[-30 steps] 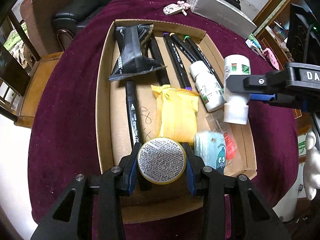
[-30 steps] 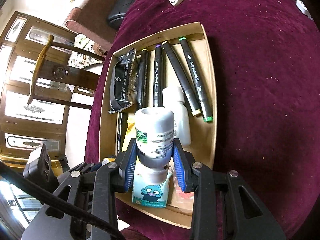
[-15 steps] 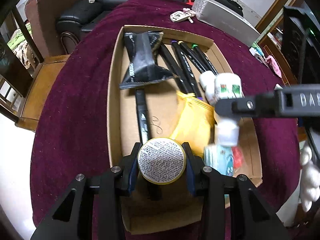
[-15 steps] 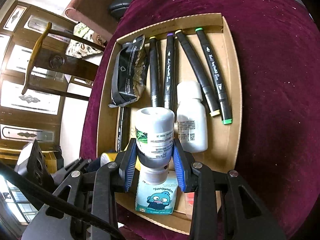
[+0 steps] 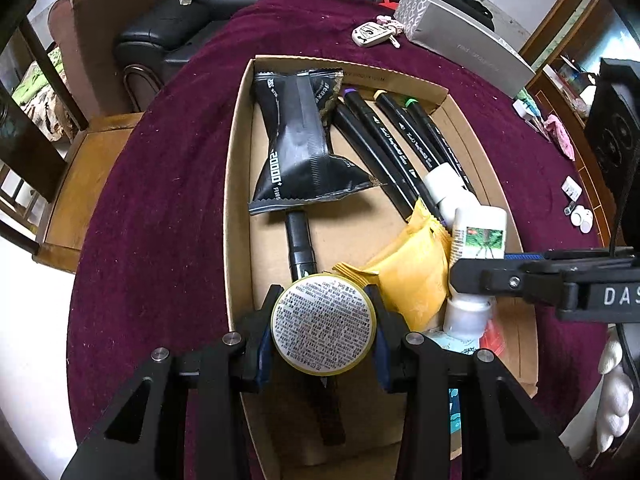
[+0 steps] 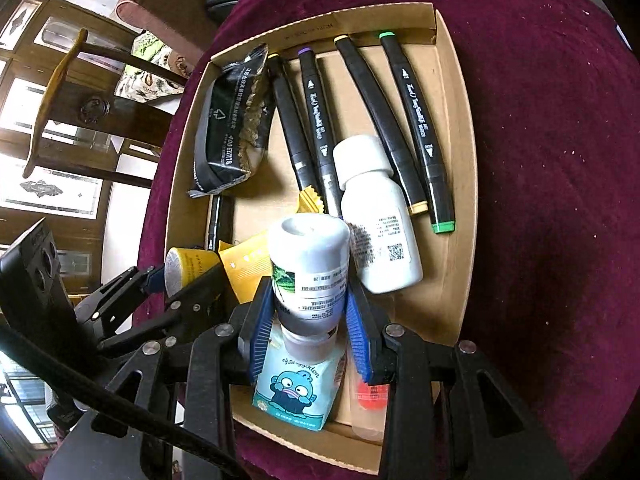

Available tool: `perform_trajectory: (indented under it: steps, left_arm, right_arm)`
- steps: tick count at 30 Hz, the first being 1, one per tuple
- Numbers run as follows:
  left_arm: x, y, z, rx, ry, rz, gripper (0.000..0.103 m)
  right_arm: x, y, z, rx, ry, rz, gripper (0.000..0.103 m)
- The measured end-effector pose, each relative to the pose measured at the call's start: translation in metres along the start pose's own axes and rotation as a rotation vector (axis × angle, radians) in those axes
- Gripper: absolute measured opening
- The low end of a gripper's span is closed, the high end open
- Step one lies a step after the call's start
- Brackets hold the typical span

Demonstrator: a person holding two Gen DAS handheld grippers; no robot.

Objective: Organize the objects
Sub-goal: 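Lower the tin and white bottle into the tray and open both tools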

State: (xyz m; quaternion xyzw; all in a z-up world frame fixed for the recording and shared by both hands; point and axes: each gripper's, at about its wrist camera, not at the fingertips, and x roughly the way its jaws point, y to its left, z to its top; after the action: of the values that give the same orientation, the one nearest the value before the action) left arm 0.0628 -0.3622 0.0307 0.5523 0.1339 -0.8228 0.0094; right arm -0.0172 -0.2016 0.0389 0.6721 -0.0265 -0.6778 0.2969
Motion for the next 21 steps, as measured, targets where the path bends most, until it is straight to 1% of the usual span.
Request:
perform_trajectory:
  steps: [8,13,21]
  left_arm:
    - [-0.001,-0.001,-0.009,-0.013,0.029,-0.036,0.034]
    - [-0.001,-0.008,-0.017,-0.024,0.050,-0.066,0.035]
    - [-0.002,-0.018,-0.030,-0.029,0.084,-0.078,0.036]
  right_arm:
    - [0.010,0.000,0.006,0.010,0.020,-0.022,0.033]
    - [0.017,0.006,0.012,0.008,0.025,-0.024,0.033]
    - [0.029,0.010,0.015,0.018,0.041,-0.015,0.032]
